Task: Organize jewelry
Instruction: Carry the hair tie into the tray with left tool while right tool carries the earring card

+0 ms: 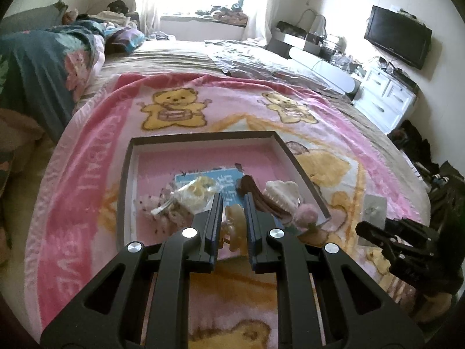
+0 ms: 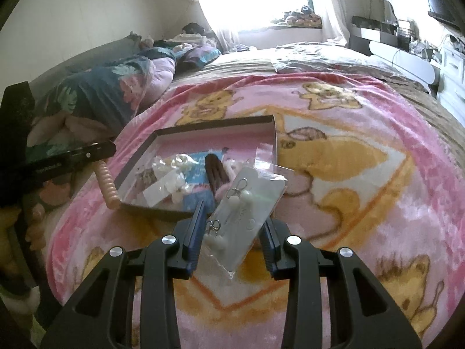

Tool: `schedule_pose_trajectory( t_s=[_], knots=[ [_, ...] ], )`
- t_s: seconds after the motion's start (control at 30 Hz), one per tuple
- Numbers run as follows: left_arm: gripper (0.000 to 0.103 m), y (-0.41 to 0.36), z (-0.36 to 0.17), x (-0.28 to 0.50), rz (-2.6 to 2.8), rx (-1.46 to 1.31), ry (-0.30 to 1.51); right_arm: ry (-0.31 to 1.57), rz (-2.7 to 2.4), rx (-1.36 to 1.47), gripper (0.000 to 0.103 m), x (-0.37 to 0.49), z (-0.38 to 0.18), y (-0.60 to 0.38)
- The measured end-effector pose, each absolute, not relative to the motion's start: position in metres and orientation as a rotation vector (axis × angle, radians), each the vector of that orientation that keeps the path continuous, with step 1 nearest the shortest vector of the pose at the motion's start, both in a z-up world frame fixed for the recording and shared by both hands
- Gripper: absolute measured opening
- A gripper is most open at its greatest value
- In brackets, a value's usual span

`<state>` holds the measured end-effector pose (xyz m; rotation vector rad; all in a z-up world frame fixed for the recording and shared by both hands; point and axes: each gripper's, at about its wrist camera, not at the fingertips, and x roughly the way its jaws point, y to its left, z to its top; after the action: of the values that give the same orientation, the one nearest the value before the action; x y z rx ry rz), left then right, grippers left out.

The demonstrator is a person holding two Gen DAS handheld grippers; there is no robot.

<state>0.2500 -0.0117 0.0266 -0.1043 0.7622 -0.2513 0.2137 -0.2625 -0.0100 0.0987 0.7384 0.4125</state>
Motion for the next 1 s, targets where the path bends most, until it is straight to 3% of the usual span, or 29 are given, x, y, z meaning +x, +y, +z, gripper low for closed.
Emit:
schedule_pose_trajectory(
  t_s=[1.0],
  knots=[
    [0.009,0.024,-0.028,0.313,-0.150,-0.147,0.874,0.839,0.497,-0.081,0.034,0.297,-0.042,-0.171]
  ],
)
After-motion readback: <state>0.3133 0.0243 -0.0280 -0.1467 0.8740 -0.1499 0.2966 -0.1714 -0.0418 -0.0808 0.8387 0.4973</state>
